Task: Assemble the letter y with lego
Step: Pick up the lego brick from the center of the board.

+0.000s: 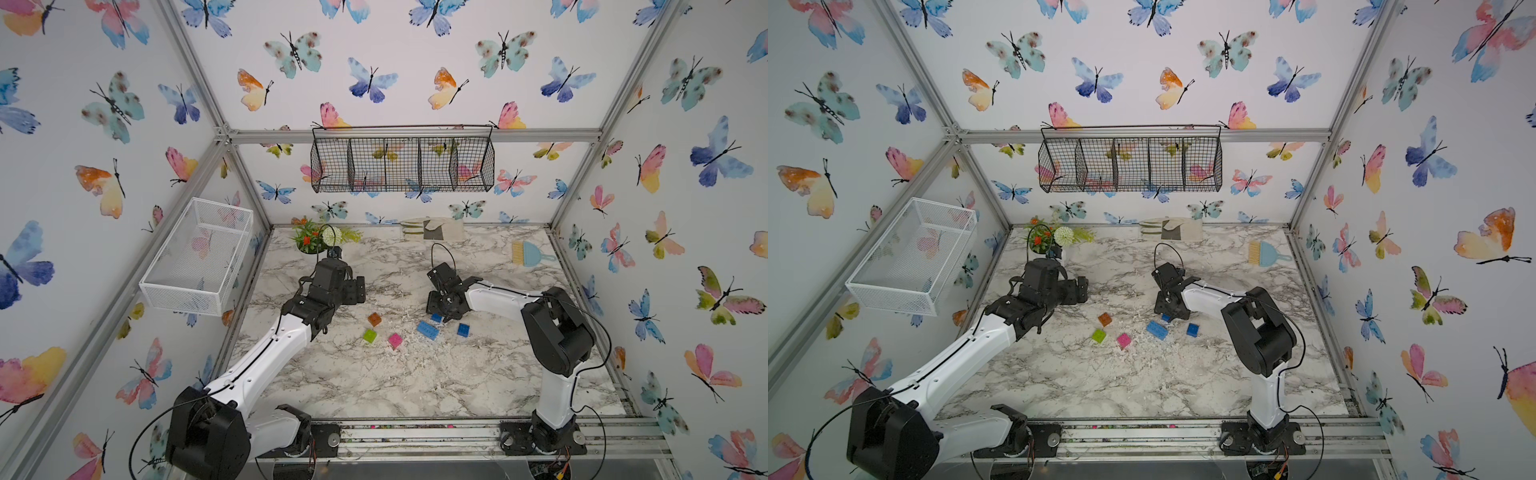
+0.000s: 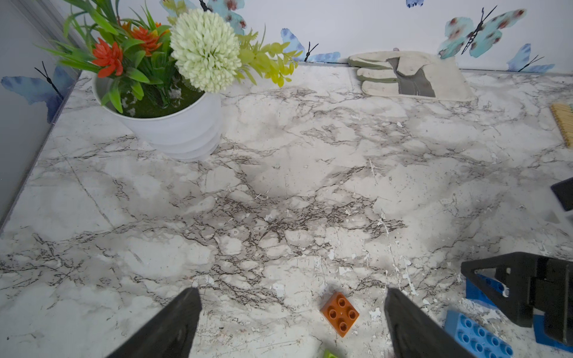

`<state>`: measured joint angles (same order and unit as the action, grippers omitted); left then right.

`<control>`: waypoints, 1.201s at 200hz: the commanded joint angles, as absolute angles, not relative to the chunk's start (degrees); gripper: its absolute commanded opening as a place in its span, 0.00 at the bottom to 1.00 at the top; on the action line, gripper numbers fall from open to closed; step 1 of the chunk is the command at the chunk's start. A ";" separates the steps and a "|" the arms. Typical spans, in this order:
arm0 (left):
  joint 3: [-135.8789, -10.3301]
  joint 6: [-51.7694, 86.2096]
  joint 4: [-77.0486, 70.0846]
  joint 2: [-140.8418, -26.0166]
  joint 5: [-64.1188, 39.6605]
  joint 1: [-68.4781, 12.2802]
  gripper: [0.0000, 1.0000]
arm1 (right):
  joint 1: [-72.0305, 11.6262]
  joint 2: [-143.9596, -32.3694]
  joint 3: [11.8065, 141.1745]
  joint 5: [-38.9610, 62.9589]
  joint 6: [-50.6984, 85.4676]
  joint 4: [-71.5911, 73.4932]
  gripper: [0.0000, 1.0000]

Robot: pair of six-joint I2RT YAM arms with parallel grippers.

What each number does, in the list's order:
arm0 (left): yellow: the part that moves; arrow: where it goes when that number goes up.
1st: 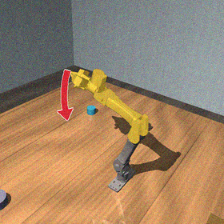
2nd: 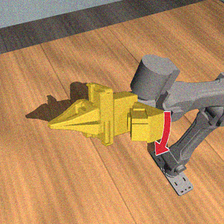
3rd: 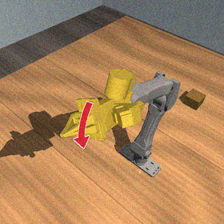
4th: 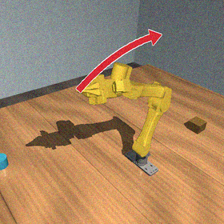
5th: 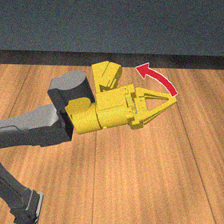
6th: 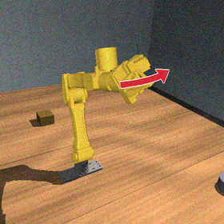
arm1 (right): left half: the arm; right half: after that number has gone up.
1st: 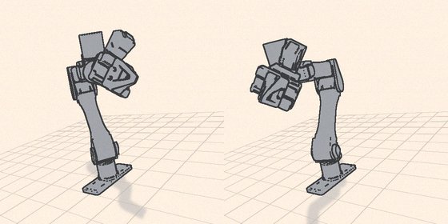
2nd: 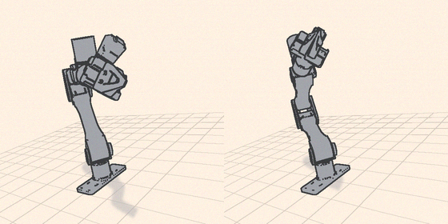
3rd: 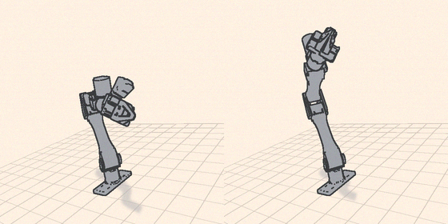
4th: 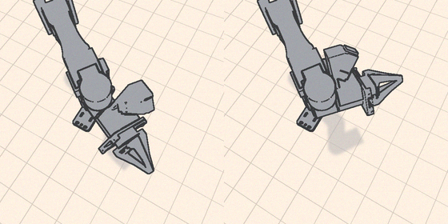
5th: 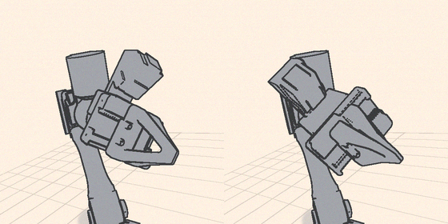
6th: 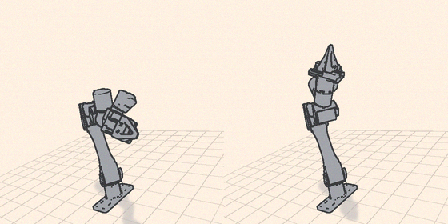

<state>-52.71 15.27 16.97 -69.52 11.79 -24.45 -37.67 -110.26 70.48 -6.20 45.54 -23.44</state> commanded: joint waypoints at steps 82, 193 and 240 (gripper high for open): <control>-53.89 15.65 17.36 -67.50 10.39 -24.52 0.93 | -38.06 -111.35 72.00 -4.57 46.76 -29.89 0.55; -53.77 15.83 17.49 -67.19 11.27 -24.52 0.93 | -42.63 -103.94 76.38 -11.52 41.86 -33.06 0.67; -53.55 15.88 17.30 -67.15 11.50 -24.52 0.93 | -42.72 -113.40 84.84 -9.41 41.19 -46.83 0.98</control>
<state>-52.71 15.68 17.04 -68.34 11.29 -24.45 -42.94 -108.66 81.89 -9.63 42.46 -38.65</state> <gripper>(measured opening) 0.929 0.905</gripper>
